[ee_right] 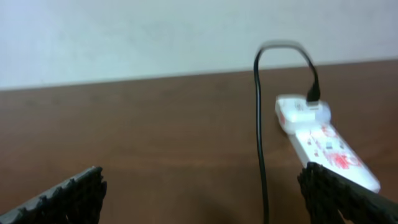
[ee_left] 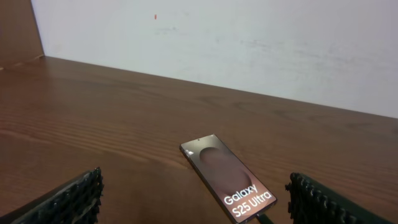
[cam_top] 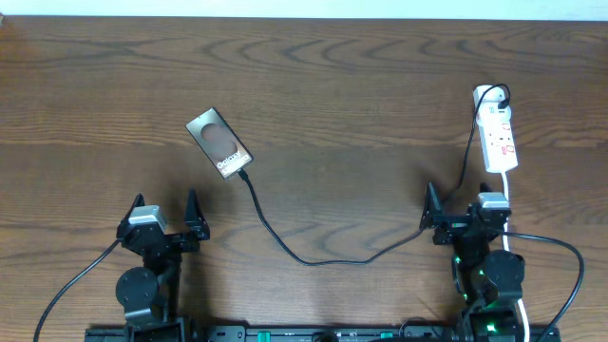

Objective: Plug charger to phone and switch on socket

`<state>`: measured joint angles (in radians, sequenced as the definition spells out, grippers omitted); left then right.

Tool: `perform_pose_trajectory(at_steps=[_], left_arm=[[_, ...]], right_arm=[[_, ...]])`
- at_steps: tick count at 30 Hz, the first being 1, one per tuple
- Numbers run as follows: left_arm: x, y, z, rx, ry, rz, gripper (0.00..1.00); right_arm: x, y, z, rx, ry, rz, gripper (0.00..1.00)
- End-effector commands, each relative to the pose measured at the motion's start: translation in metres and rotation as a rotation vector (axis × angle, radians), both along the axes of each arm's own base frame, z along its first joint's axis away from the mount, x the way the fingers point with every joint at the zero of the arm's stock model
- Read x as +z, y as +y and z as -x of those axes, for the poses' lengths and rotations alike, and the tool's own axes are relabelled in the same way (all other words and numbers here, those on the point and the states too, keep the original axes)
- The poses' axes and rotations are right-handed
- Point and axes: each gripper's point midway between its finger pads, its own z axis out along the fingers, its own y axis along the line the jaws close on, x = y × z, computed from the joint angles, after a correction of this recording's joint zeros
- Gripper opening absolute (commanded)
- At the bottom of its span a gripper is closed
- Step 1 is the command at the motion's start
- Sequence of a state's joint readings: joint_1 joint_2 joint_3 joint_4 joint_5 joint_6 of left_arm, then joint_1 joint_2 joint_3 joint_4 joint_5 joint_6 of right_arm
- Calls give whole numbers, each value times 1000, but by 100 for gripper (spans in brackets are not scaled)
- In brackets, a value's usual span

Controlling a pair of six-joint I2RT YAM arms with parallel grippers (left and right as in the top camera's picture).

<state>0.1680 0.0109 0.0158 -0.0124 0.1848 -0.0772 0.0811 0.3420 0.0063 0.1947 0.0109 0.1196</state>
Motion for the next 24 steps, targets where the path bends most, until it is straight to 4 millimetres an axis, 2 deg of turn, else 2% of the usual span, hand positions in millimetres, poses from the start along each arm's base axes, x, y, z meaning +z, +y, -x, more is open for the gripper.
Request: perform_pose_trajectory(at_steps=[1,7,20,24], left_arm=[[-15,-3,1,-16,47,0,93],[-15,-3,1,-16,48,0,93],[-15,-3,1,-16,48,0,93],[-15,-3,1,-16,48,0,93]], right_arm=[[-7,-1,4,-4,27,21,99],[-30,-2,16,-7,121,30,99],[14,-2,20,1,-74,73,99],[13,-2,20,5,-69,72,99]])
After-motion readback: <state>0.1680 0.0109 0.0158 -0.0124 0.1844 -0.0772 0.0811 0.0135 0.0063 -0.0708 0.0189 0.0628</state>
